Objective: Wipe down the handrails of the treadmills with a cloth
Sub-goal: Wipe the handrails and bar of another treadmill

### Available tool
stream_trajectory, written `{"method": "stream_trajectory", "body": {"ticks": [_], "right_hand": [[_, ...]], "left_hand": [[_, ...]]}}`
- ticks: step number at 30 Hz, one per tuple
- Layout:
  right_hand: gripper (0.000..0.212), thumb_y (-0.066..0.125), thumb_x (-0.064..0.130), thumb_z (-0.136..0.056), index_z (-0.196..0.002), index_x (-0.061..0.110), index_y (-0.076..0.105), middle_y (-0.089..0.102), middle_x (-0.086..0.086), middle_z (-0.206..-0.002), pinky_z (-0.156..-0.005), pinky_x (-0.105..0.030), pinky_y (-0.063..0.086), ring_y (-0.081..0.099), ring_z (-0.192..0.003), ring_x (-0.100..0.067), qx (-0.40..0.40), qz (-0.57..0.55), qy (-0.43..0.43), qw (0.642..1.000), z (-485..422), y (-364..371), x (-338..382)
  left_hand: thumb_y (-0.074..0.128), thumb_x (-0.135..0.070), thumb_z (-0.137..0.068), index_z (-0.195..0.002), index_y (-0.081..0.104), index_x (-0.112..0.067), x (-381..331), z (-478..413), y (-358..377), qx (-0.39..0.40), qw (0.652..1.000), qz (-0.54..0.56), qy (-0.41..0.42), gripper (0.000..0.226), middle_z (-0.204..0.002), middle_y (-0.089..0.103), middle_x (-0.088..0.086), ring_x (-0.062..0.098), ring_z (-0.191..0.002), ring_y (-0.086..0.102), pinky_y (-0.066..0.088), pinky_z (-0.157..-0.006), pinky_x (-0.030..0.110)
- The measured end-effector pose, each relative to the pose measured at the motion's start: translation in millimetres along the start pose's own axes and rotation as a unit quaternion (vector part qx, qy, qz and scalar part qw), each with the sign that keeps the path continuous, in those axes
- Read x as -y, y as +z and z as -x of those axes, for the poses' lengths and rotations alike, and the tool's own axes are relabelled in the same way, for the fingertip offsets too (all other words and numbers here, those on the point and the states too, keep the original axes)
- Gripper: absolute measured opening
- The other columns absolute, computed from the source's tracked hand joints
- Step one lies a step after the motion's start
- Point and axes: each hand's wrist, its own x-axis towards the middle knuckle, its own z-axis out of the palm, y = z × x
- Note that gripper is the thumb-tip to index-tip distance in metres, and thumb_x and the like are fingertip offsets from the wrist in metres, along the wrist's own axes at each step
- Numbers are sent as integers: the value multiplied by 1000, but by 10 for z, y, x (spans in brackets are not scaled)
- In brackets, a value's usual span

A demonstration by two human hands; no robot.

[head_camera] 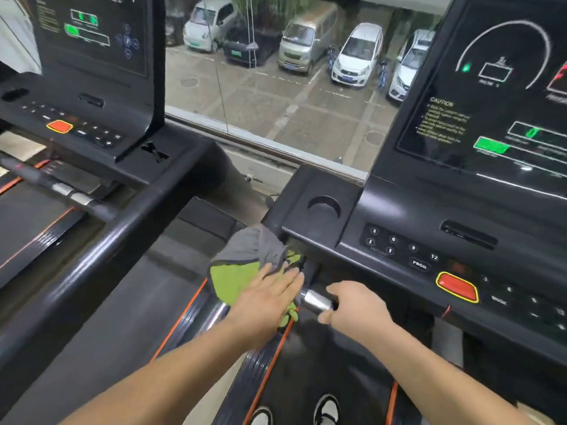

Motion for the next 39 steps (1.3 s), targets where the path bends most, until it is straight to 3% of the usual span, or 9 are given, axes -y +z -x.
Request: {"method": "stream_trajectory", "body": {"ticks": [4,11,14,17,20,25,34,37,39], "right_hand": [[13,65,40,-87,-93,29,65,64,9,-99,-72,-29,52,62,-89,-16,8,35,49,998,45,47,-253],[16,69,34,-81,-94,27,62,66,5,-96,-81,-31,55,66,-93,-22,4,47,44,998,-69,6,-185],[23,72,33,-80,-99,27,63,67,5,-98,-84,-33,56,66,-94,-23,-3,49,37,998,-80,14,-204],[17,69,29,-79,-94,25,64,67,5,-93,-77,-30,53,66,-90,-24,-19,58,26,998,-64,39,-208],[20,69,30,-77,-96,26,66,68,6,-93,-77,-30,53,66,-90,-23,-24,67,32,997,-31,43,-202],[27,73,41,-80,-99,27,60,66,8,-103,-70,-28,47,67,-94,-22,-8,159,-1,987,-41,-112,64],[45,75,57,-79,-107,24,62,65,4,-103,-71,-33,51,63,-93,-23,3,119,-73,990,-285,-43,849],[28,68,50,-88,-94,24,58,62,4,-92,-67,-31,45,57,-83,-23,-40,132,-65,988,-318,55,858],[21,65,46,-89,-94,27,59,60,5,-91,-68,-30,42,59,-88,-23,-58,132,-64,987,-334,62,855]], "left_hand": [[80,-40,-80,-155,36,-21,131,-407,-108,68,992,-21,104,90,-147,52,0,24,-129,53,32,-115,40],[85,-30,-73,-150,44,-28,58,-1066,-597,361,930,-8,71,87,-137,62,2,25,-121,61,43,-85,26],[74,-29,-82,-135,52,-29,-46,-842,-468,256,965,-38,34,57,-123,63,2,27,-112,62,44,-78,32],[47,-23,-89,-131,56,-20,-213,-340,-206,50,998,19,-38,44,-133,60,5,28,-118,58,50,-94,39],[74,-3,-72,-132,64,-18,-360,-45,-146,-51,985,141,-87,63,-145,59,0,21,-123,62,56,-98,34],[39,-16,-80,-150,49,-36,-221,327,-536,-69,941,301,-142,74,-155,47,-16,11,-143,44,39,-114,24],[62,-11,-88,-147,44,-44,329,1191,-1082,-216,860,335,-319,69,-116,66,-17,14,-102,61,43,-86,18],[67,-39,-91,-151,44,-40,293,1190,-697,-165,907,302,-242,65,-148,54,-9,12,-139,46,37,-110,21],[61,-54,-92,-160,13,-51,219,1128,-297,-45,941,241,-232,83,-171,13,-3,20,-156,19,35,-118,40]]}}
